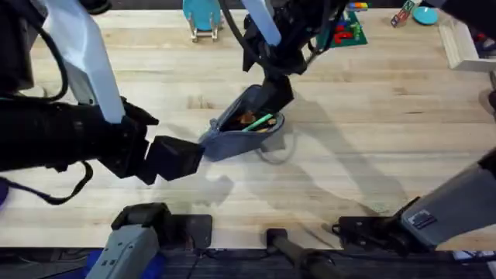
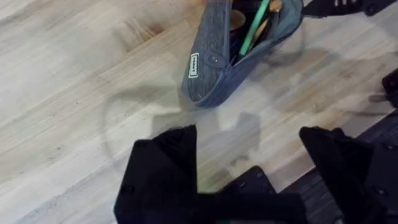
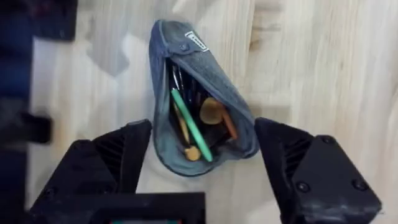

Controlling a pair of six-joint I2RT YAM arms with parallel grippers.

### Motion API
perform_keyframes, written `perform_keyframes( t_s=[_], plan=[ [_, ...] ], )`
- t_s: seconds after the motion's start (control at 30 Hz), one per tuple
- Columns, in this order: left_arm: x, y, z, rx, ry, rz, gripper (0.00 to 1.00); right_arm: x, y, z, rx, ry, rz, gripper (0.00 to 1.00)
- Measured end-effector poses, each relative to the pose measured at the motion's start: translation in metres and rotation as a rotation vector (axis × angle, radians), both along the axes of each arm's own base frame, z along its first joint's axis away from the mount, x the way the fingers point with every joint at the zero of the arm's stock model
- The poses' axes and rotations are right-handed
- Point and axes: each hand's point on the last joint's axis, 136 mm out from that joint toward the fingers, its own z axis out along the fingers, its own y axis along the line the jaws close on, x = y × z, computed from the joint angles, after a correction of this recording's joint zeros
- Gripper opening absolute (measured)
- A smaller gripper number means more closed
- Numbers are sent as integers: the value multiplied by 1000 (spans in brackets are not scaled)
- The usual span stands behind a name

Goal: Unzip the bag, pick up the pens from the table one at a time and place them inside, then zip the bag closed.

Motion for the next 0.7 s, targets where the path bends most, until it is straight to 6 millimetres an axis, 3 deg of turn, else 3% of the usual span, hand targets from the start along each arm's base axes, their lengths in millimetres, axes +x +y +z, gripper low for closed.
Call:
perform_keyframes(
  t_s=[0.4, 0.7],
  plan=[
    [2, 3, 0, 18, -9, 7, 995, 0, 0, 7, -34, 224, -369, 998],
    [6, 6, 1, 55, -45, -31, 996, -1, -1, 7, -45, 269, -438, 998]
  ],
)
